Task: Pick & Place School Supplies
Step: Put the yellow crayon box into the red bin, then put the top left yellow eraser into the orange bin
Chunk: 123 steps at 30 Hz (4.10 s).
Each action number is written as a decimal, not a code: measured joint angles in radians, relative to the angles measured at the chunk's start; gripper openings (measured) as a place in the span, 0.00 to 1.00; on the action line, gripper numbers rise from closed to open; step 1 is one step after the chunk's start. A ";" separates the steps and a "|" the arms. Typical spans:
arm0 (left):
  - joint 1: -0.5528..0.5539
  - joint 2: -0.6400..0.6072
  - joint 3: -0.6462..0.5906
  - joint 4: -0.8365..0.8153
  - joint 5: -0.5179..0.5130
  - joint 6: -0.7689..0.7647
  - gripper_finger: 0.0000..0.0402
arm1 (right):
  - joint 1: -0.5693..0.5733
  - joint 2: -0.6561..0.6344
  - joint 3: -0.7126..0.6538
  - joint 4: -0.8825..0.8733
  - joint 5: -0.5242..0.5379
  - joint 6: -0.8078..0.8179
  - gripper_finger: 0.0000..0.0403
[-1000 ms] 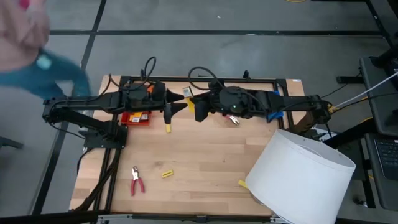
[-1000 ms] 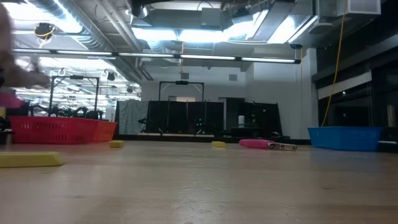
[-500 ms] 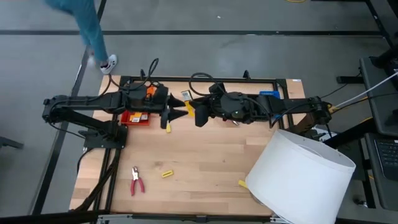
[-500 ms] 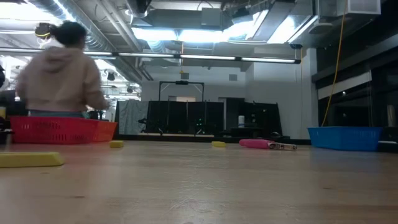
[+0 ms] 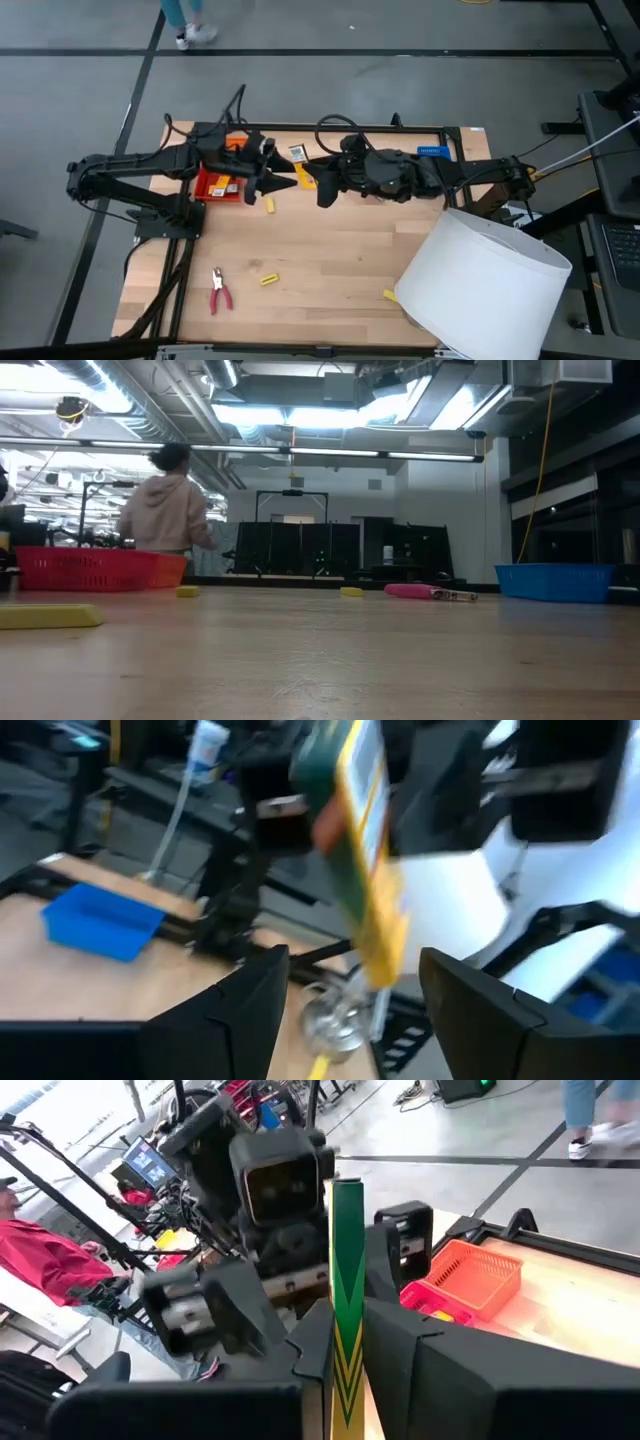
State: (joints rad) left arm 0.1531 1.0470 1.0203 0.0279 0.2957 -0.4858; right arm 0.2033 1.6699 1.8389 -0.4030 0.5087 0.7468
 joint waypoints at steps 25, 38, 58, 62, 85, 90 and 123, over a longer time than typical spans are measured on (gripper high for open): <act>0.045 0.096 0.000 0.195 0.145 -0.156 0.32 | 0.002 0.000 0.000 0.022 0.026 -0.053 0.10; 0.046 0.097 0.000 0.198 0.192 -0.140 0.07 | 0.002 0.000 0.000 0.029 0.022 -0.081 0.10; 0.238 -0.084 0.000 -0.634 -0.185 -0.074 0.07 | -0.032 -0.073 0.002 -0.124 0.079 -0.153 0.49; 0.295 -0.098 0.000 -0.860 -0.359 -0.204 0.07 | -0.031 -0.099 0.002 -0.213 0.086 -0.148 0.50; 0.437 -0.112 -0.449 -0.794 -0.492 -0.882 0.08 | 0.077 -0.143 -0.100 -0.504 0.144 0.037 0.50; 0.375 -0.161 -0.493 -0.800 -0.543 -1.025 0.08 | 0.130 -0.219 -0.099 -0.601 0.246 0.126 0.50; 0.070 -0.241 -0.494 -0.306 -0.438 -0.693 0.35 | 0.250 -0.280 -0.099 -0.761 0.431 0.345 0.50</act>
State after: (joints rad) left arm 0.2227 0.8058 0.5266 -0.2778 -0.1426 -1.1789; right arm 0.4538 1.3895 1.7401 -1.1643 0.9395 1.0918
